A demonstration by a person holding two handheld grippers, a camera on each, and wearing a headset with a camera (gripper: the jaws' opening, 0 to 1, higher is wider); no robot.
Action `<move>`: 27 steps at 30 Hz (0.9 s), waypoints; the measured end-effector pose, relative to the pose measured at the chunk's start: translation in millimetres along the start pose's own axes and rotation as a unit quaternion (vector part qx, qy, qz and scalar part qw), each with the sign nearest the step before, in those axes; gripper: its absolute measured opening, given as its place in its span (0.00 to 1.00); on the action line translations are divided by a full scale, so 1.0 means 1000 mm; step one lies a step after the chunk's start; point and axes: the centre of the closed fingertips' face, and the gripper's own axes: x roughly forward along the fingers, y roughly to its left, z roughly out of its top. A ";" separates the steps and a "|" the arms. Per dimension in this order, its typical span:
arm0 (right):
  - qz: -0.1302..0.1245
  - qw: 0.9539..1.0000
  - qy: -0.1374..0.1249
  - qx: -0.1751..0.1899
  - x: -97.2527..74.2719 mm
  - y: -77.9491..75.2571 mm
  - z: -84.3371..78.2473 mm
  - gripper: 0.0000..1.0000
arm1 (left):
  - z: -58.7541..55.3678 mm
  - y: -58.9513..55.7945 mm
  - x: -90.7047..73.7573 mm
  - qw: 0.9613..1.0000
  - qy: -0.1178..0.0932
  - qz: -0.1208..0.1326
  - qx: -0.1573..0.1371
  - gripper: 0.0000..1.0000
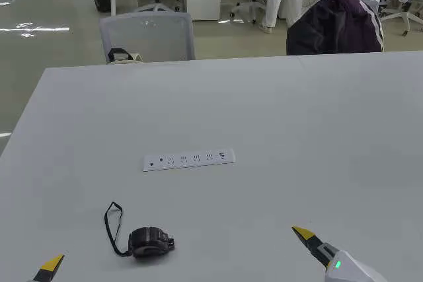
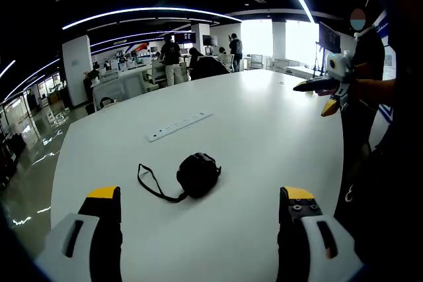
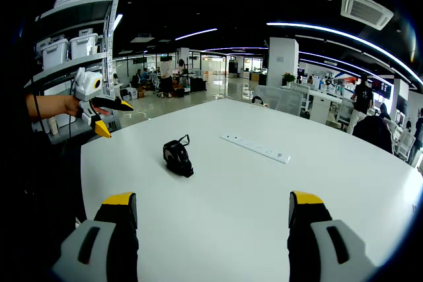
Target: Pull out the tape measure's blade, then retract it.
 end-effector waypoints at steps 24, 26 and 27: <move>0.016 1.000 0.012 0.020 0.005 -0.006 -0.004 1.00 | 0.011 -0.003 0.007 1.000 -0.001 0.005 -0.019 0.99; 0.018 1.000 0.012 0.021 0.006 -0.007 -0.004 1.00 | 0.011 -0.003 0.008 1.000 0.000 0.004 -0.020 0.99; 0.021 0.999 0.013 0.022 0.006 -0.006 -0.004 1.00 | 0.009 -0.002 0.009 1.000 0.002 0.003 -0.020 0.99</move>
